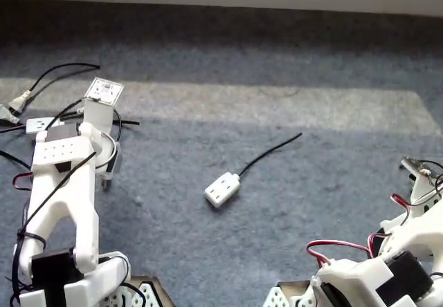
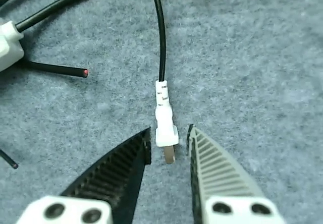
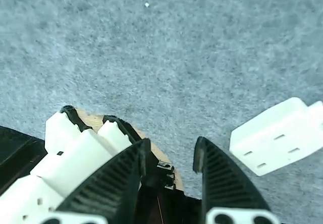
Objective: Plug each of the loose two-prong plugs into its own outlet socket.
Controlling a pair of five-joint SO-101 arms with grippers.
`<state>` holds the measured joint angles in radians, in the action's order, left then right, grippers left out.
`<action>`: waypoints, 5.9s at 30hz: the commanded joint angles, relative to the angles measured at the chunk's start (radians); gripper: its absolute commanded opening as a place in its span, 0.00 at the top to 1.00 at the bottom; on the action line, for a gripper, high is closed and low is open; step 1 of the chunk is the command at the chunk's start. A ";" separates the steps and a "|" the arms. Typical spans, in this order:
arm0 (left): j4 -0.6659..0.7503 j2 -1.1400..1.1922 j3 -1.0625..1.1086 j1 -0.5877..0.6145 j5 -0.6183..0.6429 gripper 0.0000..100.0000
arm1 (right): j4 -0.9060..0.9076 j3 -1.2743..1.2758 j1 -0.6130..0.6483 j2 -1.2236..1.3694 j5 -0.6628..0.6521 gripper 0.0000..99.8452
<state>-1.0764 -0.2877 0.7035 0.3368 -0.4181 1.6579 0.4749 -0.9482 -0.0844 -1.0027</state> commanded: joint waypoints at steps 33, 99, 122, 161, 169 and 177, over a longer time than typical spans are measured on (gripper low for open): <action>-0.233 0.504 -0.412 0.019 -0.009 0.92 | 0.004 -0.002 -0.007 -0.039 -0.012 0.85; -0.595 0.101 -1.098 -0.599 0.867 0.98 | -0.220 -0.012 0.826 -0.041 0.973 0.85; -0.491 -0.489 -0.796 -0.748 0.807 0.99 | -0.700 0.306 0.908 -0.042 1.039 0.85; 0.901 -0.972 0.599 -0.935 1.056 0.99 | -0.771 0.527 0.903 -0.677 1.169 0.92; 0.905 -0.974 0.631 -0.937 1.056 0.99 | -0.865 0.820 0.901 -1.099 1.163 0.92; 0.905 -0.974 0.673 -0.955 1.056 0.99 | -0.874 0.947 0.912 -1.376 1.171 0.93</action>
<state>-0.1956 -1.2436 1.3694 -0.5884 0.6299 0.8063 1.4170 -0.0476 -1.3717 0.1542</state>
